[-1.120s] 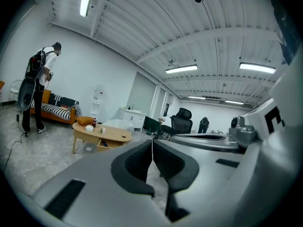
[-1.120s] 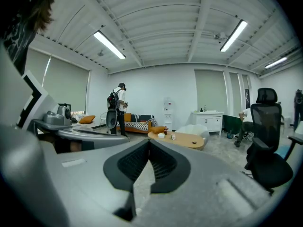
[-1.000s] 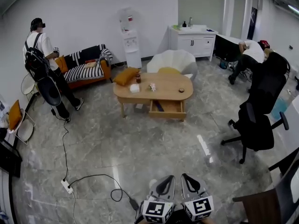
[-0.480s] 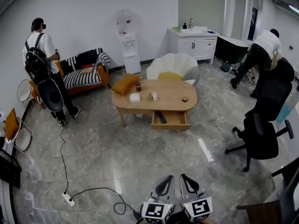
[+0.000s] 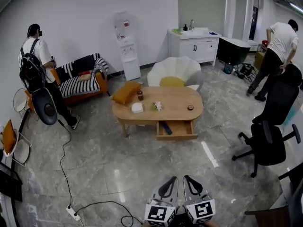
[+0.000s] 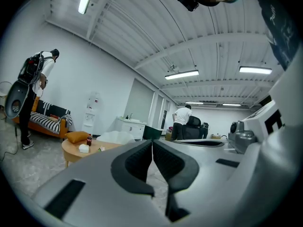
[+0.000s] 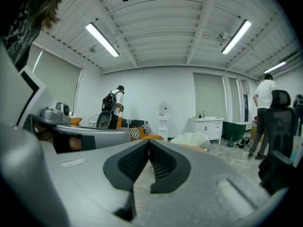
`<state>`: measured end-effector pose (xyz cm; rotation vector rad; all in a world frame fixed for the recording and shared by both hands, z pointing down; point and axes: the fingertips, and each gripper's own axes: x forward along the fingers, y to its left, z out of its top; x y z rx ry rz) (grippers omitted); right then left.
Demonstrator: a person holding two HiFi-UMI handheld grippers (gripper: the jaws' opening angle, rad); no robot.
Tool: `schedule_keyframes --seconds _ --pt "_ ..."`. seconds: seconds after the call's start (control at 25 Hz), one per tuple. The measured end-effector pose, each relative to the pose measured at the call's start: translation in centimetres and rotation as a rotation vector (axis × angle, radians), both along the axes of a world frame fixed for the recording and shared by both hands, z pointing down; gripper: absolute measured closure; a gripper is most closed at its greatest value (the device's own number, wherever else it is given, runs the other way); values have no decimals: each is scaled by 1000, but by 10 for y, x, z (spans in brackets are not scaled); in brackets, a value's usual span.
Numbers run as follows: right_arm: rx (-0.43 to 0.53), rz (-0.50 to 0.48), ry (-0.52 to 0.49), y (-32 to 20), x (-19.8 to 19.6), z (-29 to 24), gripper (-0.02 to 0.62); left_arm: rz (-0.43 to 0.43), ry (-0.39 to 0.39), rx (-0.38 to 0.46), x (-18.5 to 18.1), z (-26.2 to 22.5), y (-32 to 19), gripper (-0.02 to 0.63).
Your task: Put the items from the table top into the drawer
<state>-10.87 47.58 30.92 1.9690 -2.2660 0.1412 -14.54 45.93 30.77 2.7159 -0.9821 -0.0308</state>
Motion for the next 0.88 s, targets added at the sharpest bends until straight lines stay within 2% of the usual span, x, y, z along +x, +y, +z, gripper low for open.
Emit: schedule_keyframes --seconds 0.16,0.56,0.88 --pt "-12 12 -18 -17 0 7 592 33 -10 5 4 8 -13 591" --pt "-2 7 -46 -44 5 15 592 19 -45 -32 -1 11 -42 591" --pt "-3 -69 -23 -81 9 18 592 -14 -51 -32 -1 15 -74 591"
